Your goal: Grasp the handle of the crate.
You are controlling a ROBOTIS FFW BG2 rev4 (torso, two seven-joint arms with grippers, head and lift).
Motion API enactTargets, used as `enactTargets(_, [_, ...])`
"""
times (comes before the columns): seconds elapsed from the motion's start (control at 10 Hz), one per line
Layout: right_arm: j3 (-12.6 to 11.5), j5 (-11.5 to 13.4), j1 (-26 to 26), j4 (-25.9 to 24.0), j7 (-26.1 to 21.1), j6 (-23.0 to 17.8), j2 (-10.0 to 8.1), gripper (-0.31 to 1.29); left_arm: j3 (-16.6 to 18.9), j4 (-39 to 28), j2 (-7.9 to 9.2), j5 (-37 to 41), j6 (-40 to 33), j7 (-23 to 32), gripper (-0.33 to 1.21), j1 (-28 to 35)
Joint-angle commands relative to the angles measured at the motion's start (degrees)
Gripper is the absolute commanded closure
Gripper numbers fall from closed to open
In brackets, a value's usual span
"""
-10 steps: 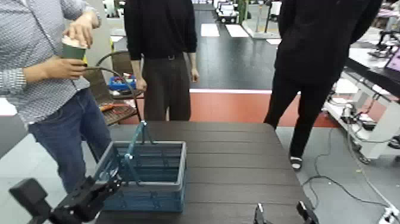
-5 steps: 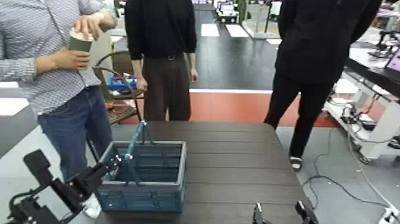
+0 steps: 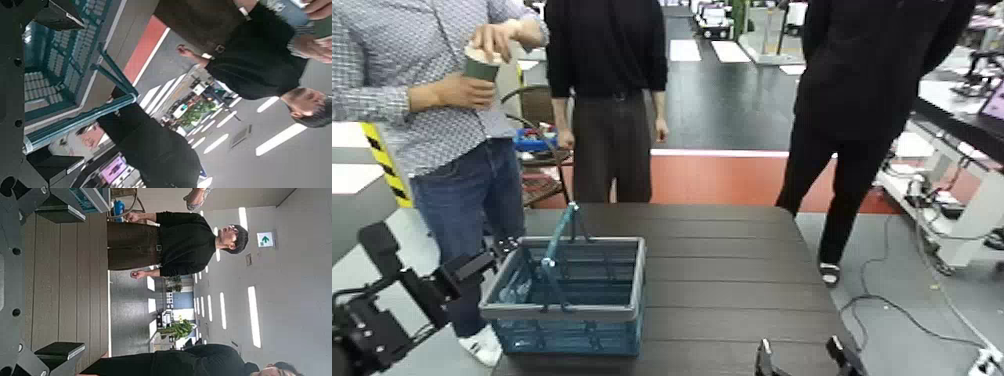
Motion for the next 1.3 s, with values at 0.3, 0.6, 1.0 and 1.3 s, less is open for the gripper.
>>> enactTargets(0.3, [0.6,-0.4,-0.6,0.5,0.0,-0.1,-0.21,0.15,-8.1,13.9,4.06,7.7,8.6,-3.1,0.10,-12.3])
enactTargets(0.6, [0.9,-0.8,-1.0,0.9,0.1,-0.3,-0.30,0.15,-13.8,20.9,4.15,13.1,10.5,-3.4,0.10,-19.1])
enactTargets(1.0, [1.1,-1.1,-1.4,1.3,0.3,-0.7,-0.30,0.15,-21.9,29.8,3.53,15.9,14.5,-6.1,0.10,-27.4])
enactTargets(1.3, [1.7,-1.5,-2.0,2.0,0.4,-1.2,-0.39,0.15,-27.5,35.1,3.18,15.9,15.5,-9.8,0.10,-32.0])
